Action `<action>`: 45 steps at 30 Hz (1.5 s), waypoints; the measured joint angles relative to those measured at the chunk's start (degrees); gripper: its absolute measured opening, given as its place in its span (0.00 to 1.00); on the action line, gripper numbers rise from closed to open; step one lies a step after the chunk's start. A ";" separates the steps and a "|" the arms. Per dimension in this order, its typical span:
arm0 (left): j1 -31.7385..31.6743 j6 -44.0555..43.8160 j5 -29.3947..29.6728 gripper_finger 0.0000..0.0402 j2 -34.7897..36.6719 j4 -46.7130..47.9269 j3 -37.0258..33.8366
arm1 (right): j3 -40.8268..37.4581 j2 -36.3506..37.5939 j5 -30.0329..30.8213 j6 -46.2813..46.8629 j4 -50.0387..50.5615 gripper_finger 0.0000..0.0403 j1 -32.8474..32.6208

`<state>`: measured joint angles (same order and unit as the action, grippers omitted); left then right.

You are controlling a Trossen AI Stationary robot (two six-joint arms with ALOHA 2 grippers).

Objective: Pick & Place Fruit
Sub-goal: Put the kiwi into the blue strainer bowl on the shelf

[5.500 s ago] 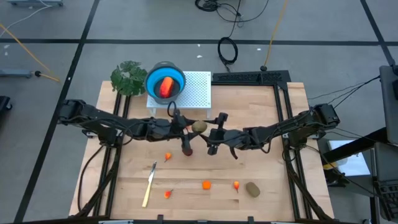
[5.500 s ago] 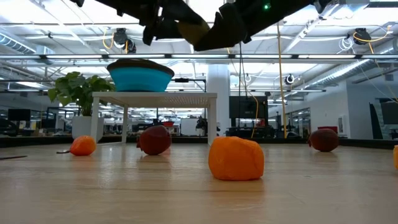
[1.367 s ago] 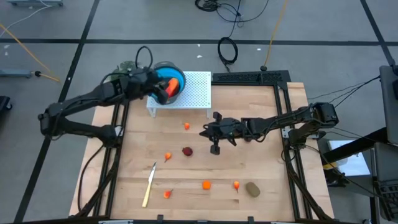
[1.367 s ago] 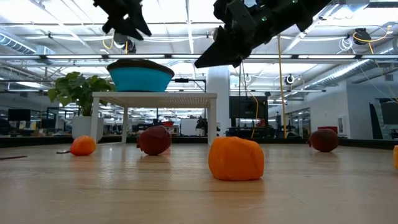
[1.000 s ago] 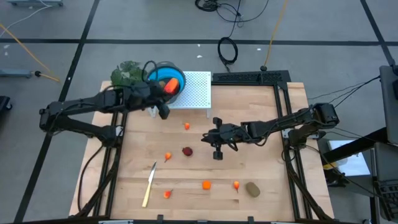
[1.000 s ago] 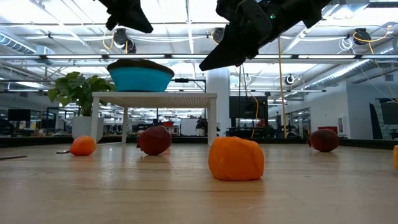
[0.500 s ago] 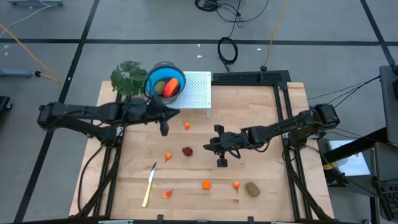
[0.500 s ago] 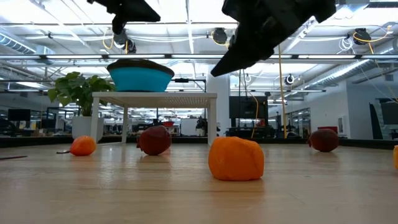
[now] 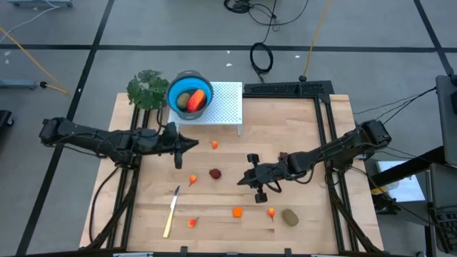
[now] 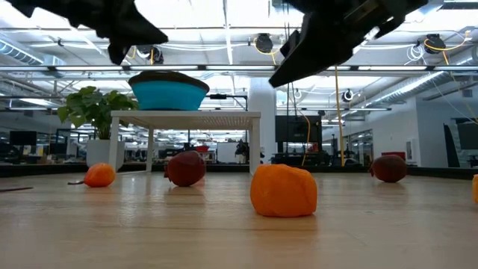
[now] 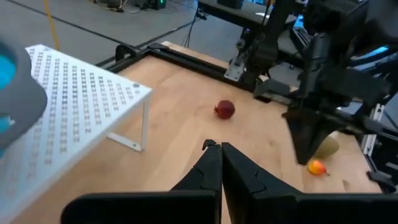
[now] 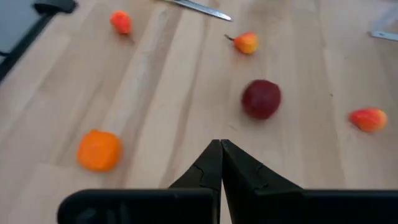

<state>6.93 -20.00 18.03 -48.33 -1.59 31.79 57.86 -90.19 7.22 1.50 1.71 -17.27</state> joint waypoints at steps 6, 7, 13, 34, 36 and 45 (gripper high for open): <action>3.15 -1.33 2.81 0.02 2.22 0.08 -3.78 | 0.00 0.00 -0.02 3.75 -0.09 0.00 -4.06; 3.64 -1.54 3.14 0.01 2.40 0.05 -4.20 | 0.00 0.00 -0.01 5.08 -0.04 0.00 -4.79; 6.59 -2.21 4.98 0.02 2.41 -0.16 -5.27 | 0.00 0.03 -0.02 9.95 1.05 0.00 -9.77; 8.54 -1.18 4.98 0.02 2.39 -9.23 -13.68 | 3.74 5.42 -0.03 38.79 19.53 0.00 -20.67; 8.53 -0.27 4.46 0.03 2.39 -9.24 -13.68 | 6.71 5.42 -0.07 41.68 25.76 0.00 -21.04; 8.53 3.22 2.44 0.03 2.39 -9.20 -13.68 | 14.81 5.33 -5.33 52.12 41.89 0.00 -21.13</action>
<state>15.46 -16.77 20.47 -45.93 -10.79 18.11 72.67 -84.86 1.89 53.61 43.61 -38.40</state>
